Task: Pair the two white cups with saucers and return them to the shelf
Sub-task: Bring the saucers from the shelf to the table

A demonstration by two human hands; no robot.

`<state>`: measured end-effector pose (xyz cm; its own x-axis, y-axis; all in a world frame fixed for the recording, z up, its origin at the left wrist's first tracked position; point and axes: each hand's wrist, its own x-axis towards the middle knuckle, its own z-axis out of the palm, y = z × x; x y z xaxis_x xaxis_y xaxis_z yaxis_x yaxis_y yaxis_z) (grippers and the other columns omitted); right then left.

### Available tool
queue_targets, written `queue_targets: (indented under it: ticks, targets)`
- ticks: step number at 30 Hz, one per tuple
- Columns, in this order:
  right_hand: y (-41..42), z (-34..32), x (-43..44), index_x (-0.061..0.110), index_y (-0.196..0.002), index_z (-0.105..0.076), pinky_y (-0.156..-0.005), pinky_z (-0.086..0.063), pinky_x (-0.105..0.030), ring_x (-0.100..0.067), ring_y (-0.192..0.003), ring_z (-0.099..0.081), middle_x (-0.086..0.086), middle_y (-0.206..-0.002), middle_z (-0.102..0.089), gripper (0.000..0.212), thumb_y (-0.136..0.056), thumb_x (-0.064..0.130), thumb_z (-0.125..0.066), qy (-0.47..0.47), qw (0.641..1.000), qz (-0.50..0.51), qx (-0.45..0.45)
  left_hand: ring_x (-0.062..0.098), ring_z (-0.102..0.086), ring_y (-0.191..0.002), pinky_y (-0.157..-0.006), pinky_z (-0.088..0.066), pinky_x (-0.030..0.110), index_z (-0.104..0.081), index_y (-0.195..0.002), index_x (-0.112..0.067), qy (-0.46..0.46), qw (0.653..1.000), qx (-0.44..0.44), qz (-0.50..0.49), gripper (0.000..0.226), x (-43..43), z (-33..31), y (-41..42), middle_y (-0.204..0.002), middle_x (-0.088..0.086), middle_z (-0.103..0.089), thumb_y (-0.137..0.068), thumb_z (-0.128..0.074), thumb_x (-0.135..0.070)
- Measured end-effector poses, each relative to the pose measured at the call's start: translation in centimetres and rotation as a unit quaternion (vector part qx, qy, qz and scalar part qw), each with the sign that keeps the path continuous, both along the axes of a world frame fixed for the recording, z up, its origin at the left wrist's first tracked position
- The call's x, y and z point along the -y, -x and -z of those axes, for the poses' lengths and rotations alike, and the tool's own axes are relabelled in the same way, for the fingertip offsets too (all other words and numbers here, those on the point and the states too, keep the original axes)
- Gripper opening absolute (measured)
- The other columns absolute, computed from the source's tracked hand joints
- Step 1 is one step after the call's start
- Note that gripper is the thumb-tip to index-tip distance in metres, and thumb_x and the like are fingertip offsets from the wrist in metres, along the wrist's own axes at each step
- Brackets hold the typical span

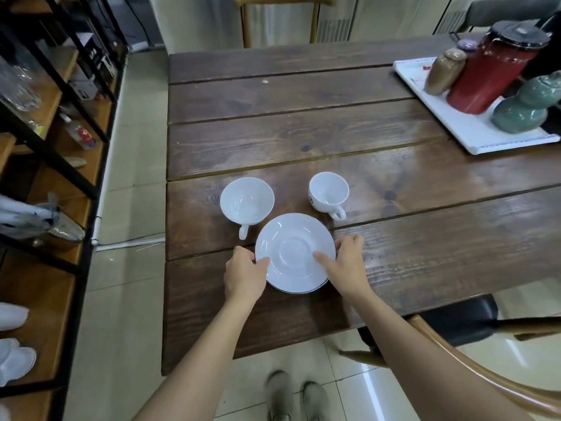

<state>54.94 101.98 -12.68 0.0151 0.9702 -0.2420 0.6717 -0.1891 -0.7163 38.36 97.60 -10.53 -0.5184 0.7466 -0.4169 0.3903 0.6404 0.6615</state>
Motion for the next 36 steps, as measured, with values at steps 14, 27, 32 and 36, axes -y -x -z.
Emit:
queue_targets:
  ticks: [14,27,32,36]
  targets:
    - [-10.1,-2.8,-1.8,0.012,-0.084,-0.038,-0.066,-0.036,-0.009,-0.009,-0.081,-0.042,0.007,-0.092,-0.030,0.027,-0.072,0.024,-0.059,-0.133,0.974,0.117,-0.141,0.012,-0.048,-0.066,-0.056,-0.040,0.018,-0.041,-0.099,-0.014,-0.136,0.979,0.049,0.147,0.016,-3.0,-3.5,-9.7,-0.073,-0.005,-0.047,-0.090,-0.054,-0.014]
    - [-18.0,0.2,-8.6,-0.006,-0.106,-0.050,-0.093,-0.040,-0.042,-0.038,-0.103,-0.049,-0.011,-0.111,-0.035,0.040,-0.083,0.023,-0.064,-0.017,0.998,0.052,0.030,0.023,-0.065,-0.093,-0.086,-0.054,0.034,-0.053,-0.126,-0.011,-0.059,0.987,0.112,0.098,0.036,-8.1,-0.6,-17.6,-0.087,0.002,-0.060,-0.091,-0.051,-0.005]
    - [-18.8,1.3,-9.5,-0.005,-0.105,-0.050,-0.093,-0.038,-0.041,-0.039,-0.104,-0.048,-0.016,-0.116,-0.039,0.039,-0.082,0.023,-0.065,-0.005,0.998,0.038,0.043,0.019,-0.063,-0.094,-0.082,-0.050,0.030,-0.056,-0.127,-0.015,-0.049,0.989,0.103,0.095,0.036,-8.6,0.2,-18.6,-0.096,0.000,-0.062,-0.092,-0.050,-0.006]
    - [-19.1,1.7,-9.6,-0.005,-0.104,-0.051,-0.094,-0.038,-0.043,-0.038,-0.104,-0.048,-0.019,-0.118,-0.041,0.040,-0.081,0.024,-0.067,-0.005,0.998,0.025,0.058,0.021,-0.064,-0.098,-0.089,-0.051,0.033,-0.051,-0.132,-0.014,-0.031,0.992,0.085,0.090,0.039,-8.7,0.9,-18.8,-0.104,0.006,-0.065,-0.093,-0.050,-0.009]
